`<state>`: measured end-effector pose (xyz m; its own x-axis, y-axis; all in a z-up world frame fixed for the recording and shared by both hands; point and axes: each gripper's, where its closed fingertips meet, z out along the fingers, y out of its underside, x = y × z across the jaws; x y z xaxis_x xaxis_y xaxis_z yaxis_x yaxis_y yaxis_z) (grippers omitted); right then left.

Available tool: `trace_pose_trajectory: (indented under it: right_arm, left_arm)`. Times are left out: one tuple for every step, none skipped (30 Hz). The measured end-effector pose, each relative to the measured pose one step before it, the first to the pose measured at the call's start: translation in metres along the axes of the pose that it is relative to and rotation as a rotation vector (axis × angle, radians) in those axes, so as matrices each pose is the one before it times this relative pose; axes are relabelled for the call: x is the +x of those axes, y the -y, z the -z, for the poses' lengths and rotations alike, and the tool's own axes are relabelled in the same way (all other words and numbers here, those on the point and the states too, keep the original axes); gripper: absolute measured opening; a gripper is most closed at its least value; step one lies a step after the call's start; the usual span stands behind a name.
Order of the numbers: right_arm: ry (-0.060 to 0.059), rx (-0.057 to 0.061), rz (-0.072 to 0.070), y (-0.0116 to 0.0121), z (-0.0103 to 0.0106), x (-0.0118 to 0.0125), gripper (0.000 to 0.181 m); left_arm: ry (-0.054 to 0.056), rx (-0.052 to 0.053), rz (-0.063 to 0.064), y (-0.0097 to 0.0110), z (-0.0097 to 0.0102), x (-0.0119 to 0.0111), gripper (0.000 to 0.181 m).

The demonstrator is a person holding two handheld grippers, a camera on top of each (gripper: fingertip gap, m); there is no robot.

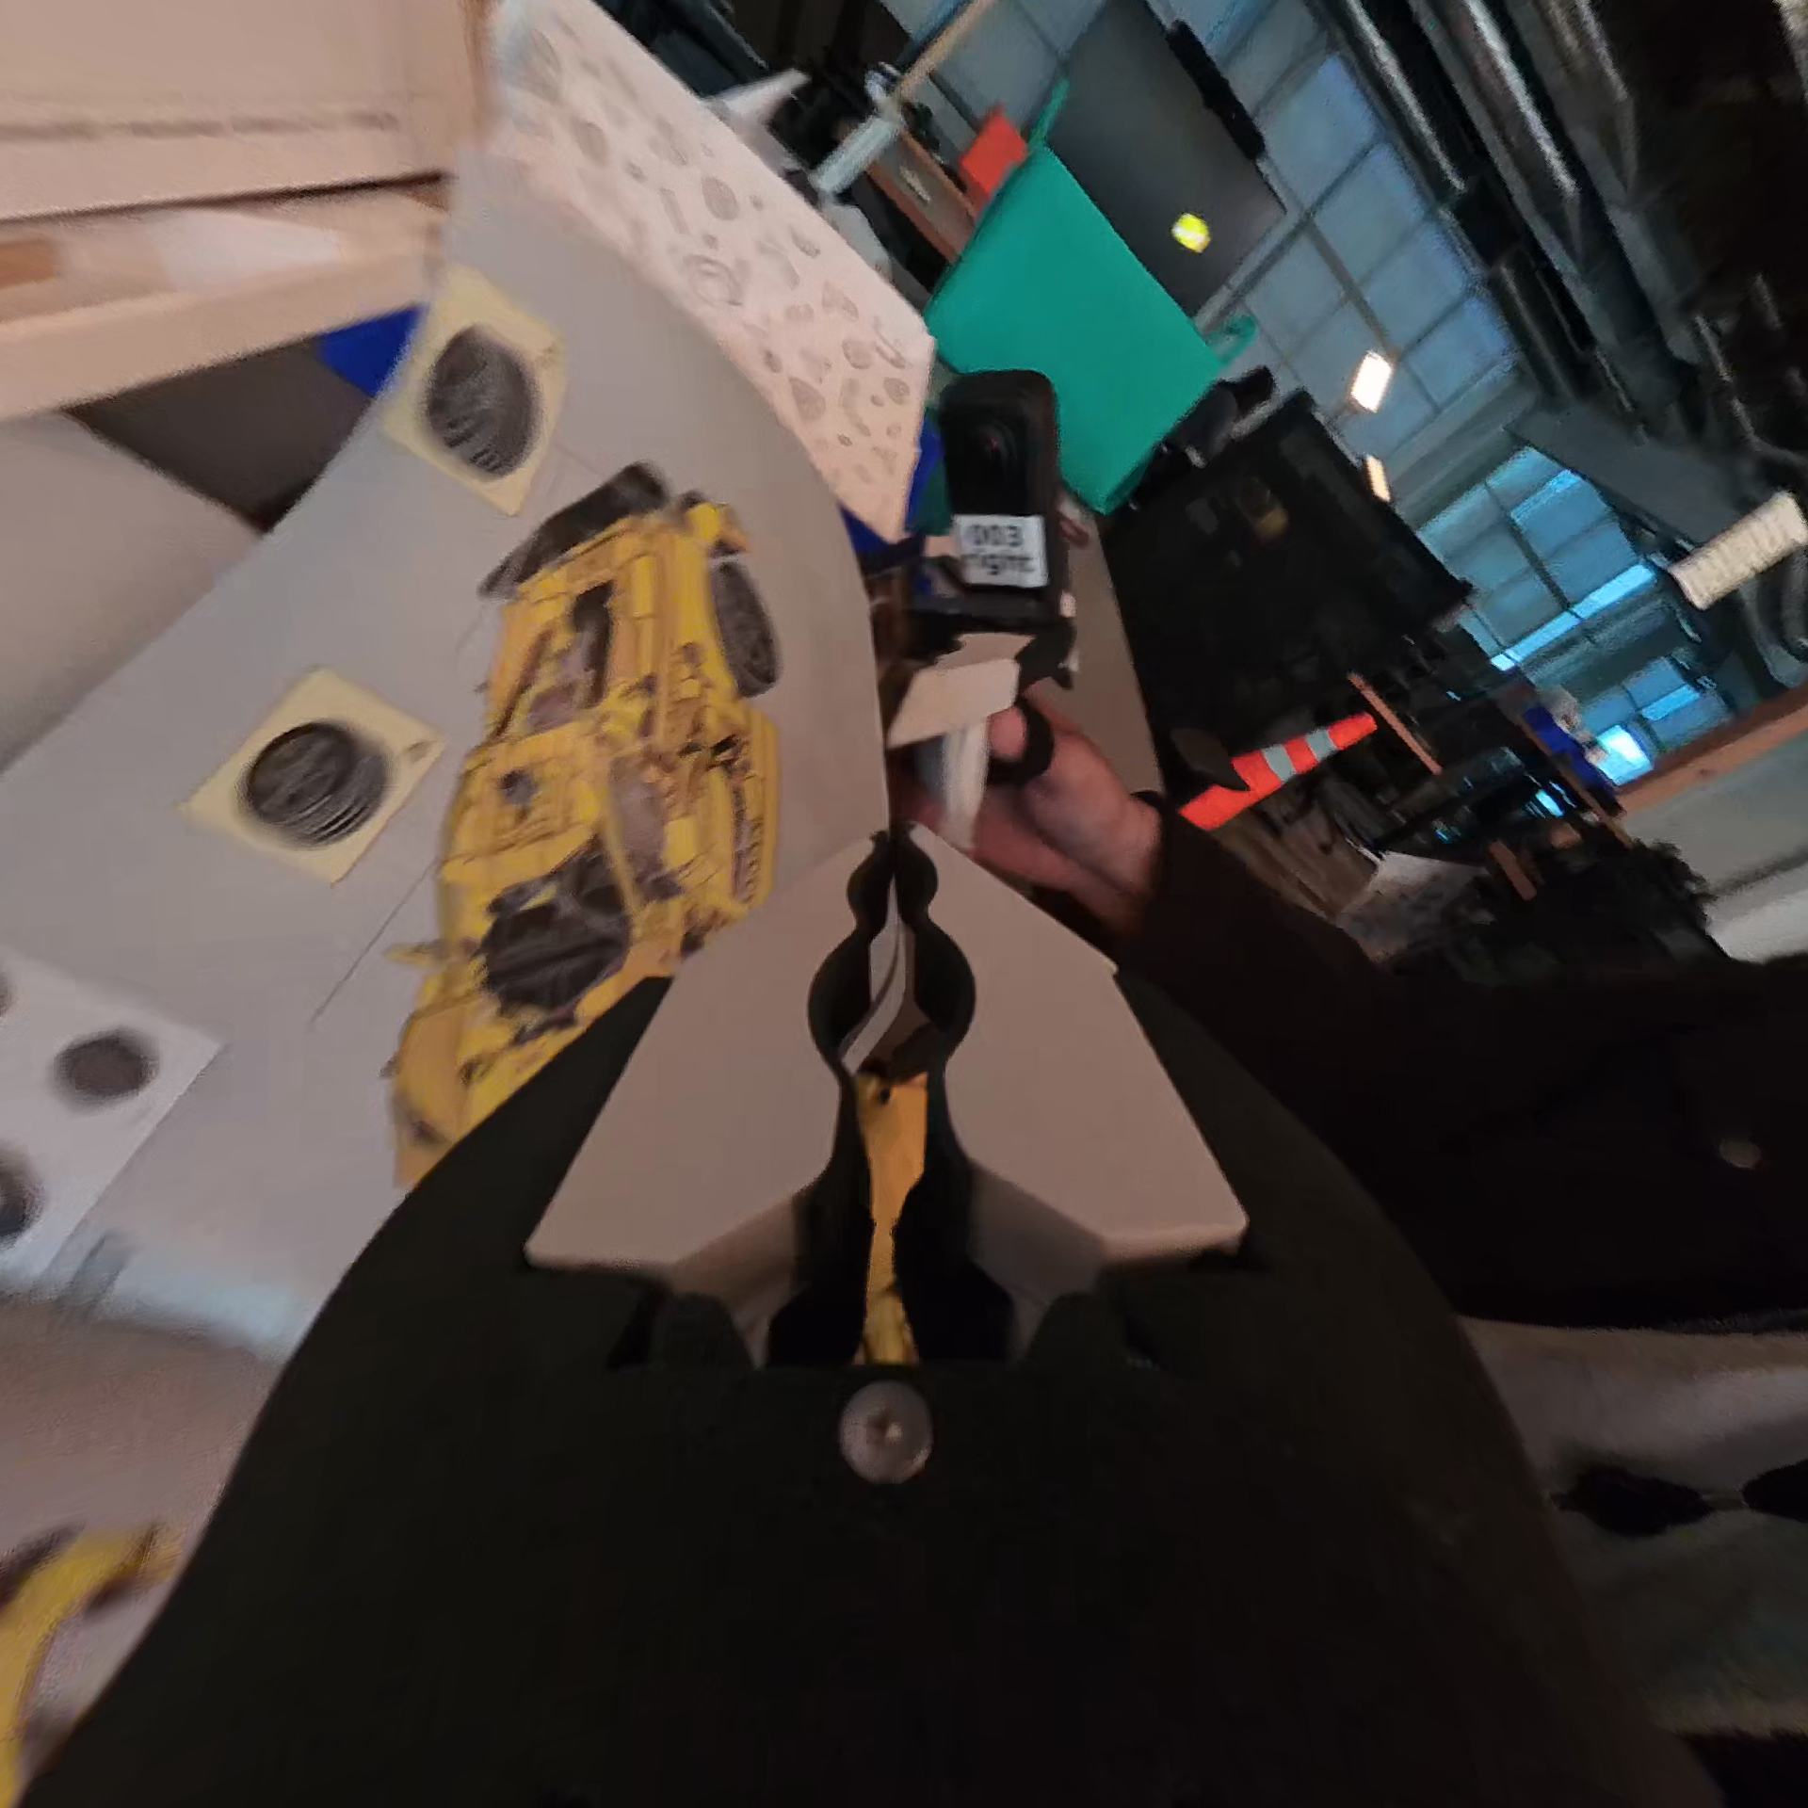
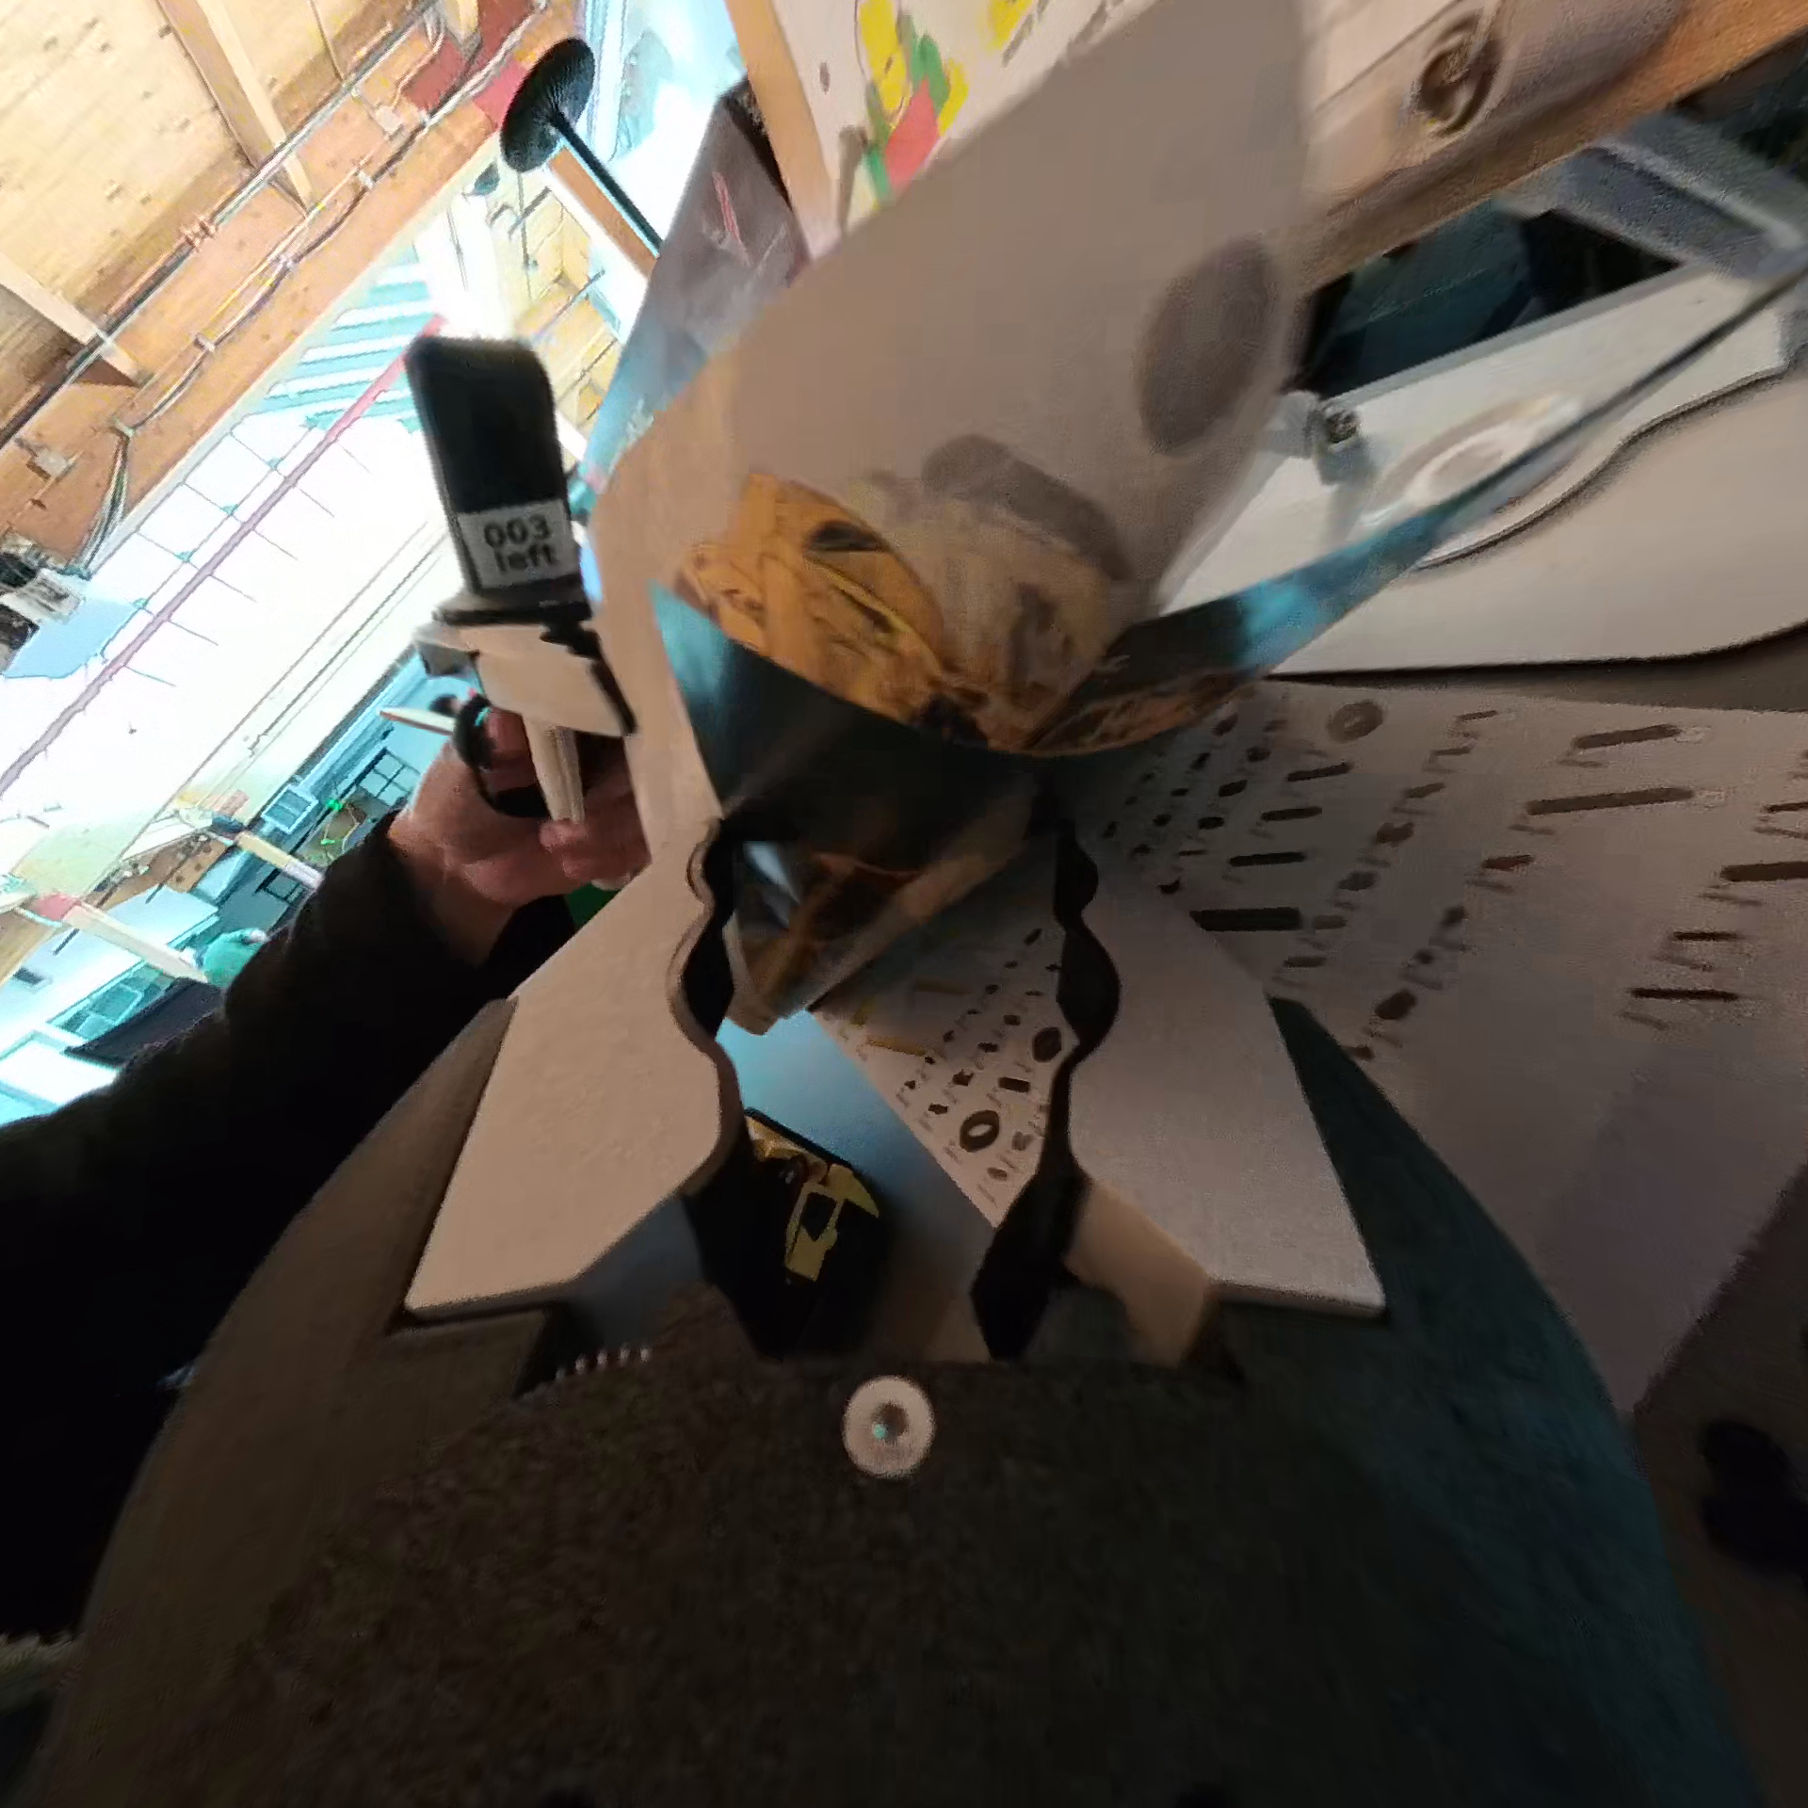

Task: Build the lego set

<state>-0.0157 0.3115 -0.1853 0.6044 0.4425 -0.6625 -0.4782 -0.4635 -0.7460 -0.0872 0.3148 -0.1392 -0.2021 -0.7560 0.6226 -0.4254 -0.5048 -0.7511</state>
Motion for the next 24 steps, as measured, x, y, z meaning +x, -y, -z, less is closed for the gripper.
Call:
trace_pose_trajectory:
  right_arm:
    - [-0.0299, 0.0074, 0.0042, 0.003, 0.00483, 0.00481, 0.066]
    - [-0.0517, 0.007, 0.0158, 0.00308, 0.00526, 0.0074, 0.067]
    - [-0.0612, 0.0032, 0.0241, 0.00254, 0.00561, 0.0084, 0.067]
    - [-0.0734, 0.0054, 0.0252, 0.00303, 0.00647, 0.01005, 0.067]
    - [-0.0831, 0.0177, 0.0287, 0.00491, 0.0076, 0.01107, 0.068]
    - [-0.0799, 0.0267, 0.0423, 0.00695, 0.00799, 0.00965, 0.07]
    - [-0.0647, 0.0317, 0.0585, 0.0085, 0.00719, 0.00651, 0.07]
    - [-0.0529, 0.027, 0.0694, 0.00833, 0.00583, 0.00379, 0.07]
    - [-0.0329, 0.0136, 0.066, 0.00623, 0.00334, -0.00023, 0.07]
    - [-0.0169, -0.0013, 0.0611, 0.00361, 0.00094, -0.00361, 0.071]
    - [0.004, -0.0152, 0.0637, 0.00124, -0.00176, -0.00897, 0.074]
    - [0.0201, -0.0378, 0.0841, -0.00221, -0.00446, -0.01536, 0.079]
    - [0.0228, -0.0489, 0.1075, -0.00298, -0.00682, -0.0192, 0.08]
    - [0.0085, -0.0398, 0.1312, -0.00043, -0.00942, -0.01771, 0.081]
    - [-0.0002, -0.0201, 0.1162, 0.00349, -0.01056, -0.01618, 0.084]
    - [0.0264, -0.0188, 0.066, 0.00281, -0.01065, -0.02078, 0.082]
    - [0.0705, -0.1016, 0.0762, -0.00691, -0.00915, -0.02613, 0.062]
    - [0.051, -0.1596, 0.0957, -0.00722, -0.00988, -0.01884, 0.051]
    - [0.0409, -0.1137, 0.0421, 0.00133, -0.01162, -0.01398, 0.066]
    - [0.0853, -0.0532, 0.0258, 0.01036, -0.00884, -0.0159, 0.083]
    - [0.0847, -0.0113, 0.0035, 0.0158, -0.00566, -0.01066, 0.089]
    - [0.0513, -0.0079, 0.014, 0.01553, -0.00471, -0.0025, 0.091]
    - [0.0234, -0.015, 0.0313, 0.01317, -0.00552, 0.00244, 0.093]
    - [0.0425, -0.0103, 0.0389, 0.01205, -0.00718, -0.00072, 0.093]
  left_arm:
    - [0.0415, 0.0144, 0.0155, -0.00122, 0.01419, -0.00558, 0.0]
    - [0.0327, 0.0173, 0.0154, -0.00155, 0.01555, -0.00348, 0.0]
    - [0.0379, 0.0194, 0.0126, -0.0029, 0.01699, -0.00285, 0.0]
    - [0.0566, 0.0175, 0.006, -0.00504, 0.01878, -0.00463, 0.0]
    - [0.0673, 0.0118, 0.0016, -0.00766, 0.02004, -0.00669, 0.001]
    - [0.0664, 0.0095, 0.0023, -0.00924, 0.0207, -0.00805, 0.0]
    - [0.0657, 0.0154, 0.0107, -0.00915, 0.02098, -0.01022, 0.0]
    - [0.0678, 0.0228, 0.0247, -0.00812, 0.02015, -0.013, 0.0]
    - [0.0556, 0.023, 0.0338, -0.00722, 0.01815, -0.01345, 0.0]
    - [0.0444, 0.0154, 0.0324, -0.00711, 0.015, -0.01331, 0.0]
    - [0.0566, -0.0026, 0.0216, -0.00869, 0.01154, -0.01601, 0.0]
    - [0.0693, -0.0153, 0.0094, -0.0096, 0.00848, -0.01827, 0.001]
    - [0.0556, -0.0088, 0.0036, -0.00849, 0.00602, -0.01559, 0.001]
    - [0.0332, -0.0063, 0.0118, -0.00746, 0.00444, -0.01158, 0.001]
    - [0.0227, -0.0054, 0.0227, -0.00629, 0.00433, -0.00938, 0.001]
    - [0.0233, 0.0083, 0.0199, -0.00373, 0.00499, -0.009, 0.0]
    - [0.0099, 0.0146, 0.0199, -0.00243, 0.00413, -0.00609, 0.0]
    - [0.0127, 0.0206, 0.0309, -0.00163, 0.00227, -0.00532, 0.0]
    - [0.0117, 0.0241, 0.0243, -0.00119, 0.00051, -0.00376, 0.0]
    - [0.0026, 0.0064, 0.01, -0.00339, -0.00126, -0.00095, 0.0]
    - [-0.0029, -0.0091, 0.0043, -0.00499, -0.00216, 0.00079, 0.001]
    - [0.0011, -0.0031, 0.0011, -0.00427, -0.00213, 0.00076, 0.001]
    - [0.0056, 0.0023, -0.0016, -0.00371, -0.00159, 0.00017, 0.001]
    - [0.0143, -0.0043, -0.002, -0.00402, -0.00102, -0.00188, 0.001]
